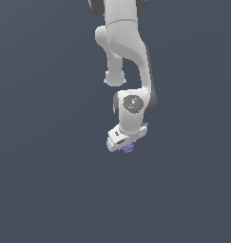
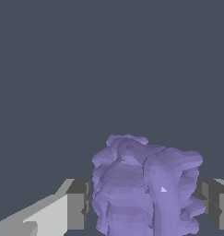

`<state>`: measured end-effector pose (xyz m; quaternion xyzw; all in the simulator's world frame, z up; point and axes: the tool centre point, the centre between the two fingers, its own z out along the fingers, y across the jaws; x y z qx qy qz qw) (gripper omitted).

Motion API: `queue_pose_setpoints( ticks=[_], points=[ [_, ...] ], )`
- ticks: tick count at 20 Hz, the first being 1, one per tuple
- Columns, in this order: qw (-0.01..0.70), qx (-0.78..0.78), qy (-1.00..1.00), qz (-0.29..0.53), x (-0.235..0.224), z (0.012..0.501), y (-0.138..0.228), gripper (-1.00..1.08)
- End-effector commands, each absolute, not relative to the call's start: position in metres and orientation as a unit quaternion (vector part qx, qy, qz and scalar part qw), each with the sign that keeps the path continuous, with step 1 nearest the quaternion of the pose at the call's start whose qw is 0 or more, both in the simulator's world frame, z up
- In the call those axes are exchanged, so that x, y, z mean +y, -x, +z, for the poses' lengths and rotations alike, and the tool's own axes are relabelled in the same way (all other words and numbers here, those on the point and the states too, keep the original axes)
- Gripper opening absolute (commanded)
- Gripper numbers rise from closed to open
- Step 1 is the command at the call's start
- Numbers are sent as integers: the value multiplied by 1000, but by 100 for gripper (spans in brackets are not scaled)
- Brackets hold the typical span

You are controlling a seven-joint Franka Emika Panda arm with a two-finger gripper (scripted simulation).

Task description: Pick up the object and move it to a goal position.

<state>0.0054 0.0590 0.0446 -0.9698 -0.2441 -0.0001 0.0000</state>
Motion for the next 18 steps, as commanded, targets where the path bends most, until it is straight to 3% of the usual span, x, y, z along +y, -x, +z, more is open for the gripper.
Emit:
queue_pose_setpoints(
  ticks=[1, 18],
  points=[
    [0, -244, 970, 0, 57, 50, -12, -100],
    [0, -244, 970, 0, 42, 82, -54, -100]
  ],
)
